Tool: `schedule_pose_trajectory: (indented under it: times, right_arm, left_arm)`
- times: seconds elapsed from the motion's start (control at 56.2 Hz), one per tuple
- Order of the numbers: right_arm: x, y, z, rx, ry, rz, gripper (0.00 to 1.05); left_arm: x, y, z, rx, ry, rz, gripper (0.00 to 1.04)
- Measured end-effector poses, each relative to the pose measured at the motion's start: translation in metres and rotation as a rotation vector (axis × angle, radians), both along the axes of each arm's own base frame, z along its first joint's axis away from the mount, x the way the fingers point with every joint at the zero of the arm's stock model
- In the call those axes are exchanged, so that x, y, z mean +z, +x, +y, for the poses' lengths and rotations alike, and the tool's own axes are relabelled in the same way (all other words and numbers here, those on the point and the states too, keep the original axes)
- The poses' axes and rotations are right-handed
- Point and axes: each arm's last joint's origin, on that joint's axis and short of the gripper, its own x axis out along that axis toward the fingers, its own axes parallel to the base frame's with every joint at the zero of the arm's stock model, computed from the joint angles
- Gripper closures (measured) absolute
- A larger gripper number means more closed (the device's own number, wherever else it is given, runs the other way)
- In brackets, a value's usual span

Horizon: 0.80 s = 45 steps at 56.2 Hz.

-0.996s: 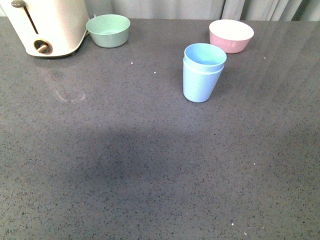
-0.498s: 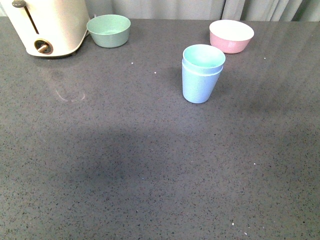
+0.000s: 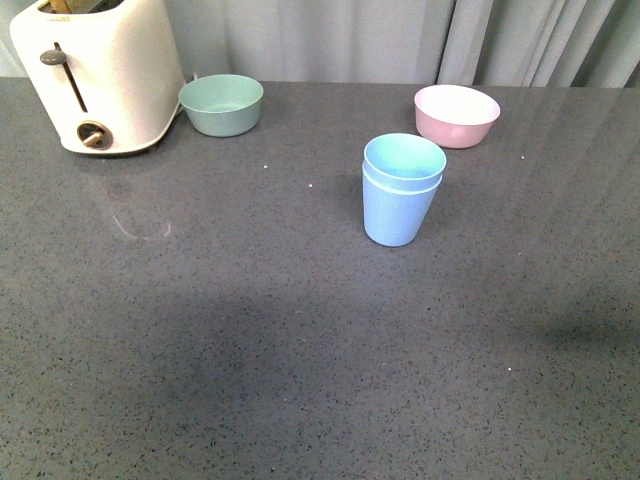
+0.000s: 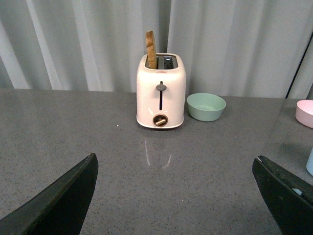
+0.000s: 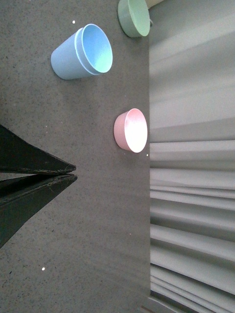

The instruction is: Stack blue cups with both arms

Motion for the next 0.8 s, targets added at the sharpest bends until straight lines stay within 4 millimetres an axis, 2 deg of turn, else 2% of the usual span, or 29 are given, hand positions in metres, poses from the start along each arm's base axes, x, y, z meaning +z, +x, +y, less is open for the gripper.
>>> schedule_pose_trajectory:
  times: [0.285,0.8]
  right_arm:
    - [-0.011,-0.016,0.000,0.000,0.000,-0.010,1.03]
    - [-0.007,-0.032,0.000,-0.001,0.000,-0.034,1.03]
  left_arm:
    - [0.000,0.000,0.000,0.000,0.000,0.000,0.09]
    - [0.000,0.000,0.000,0.000,0.001,0.000,0.09]
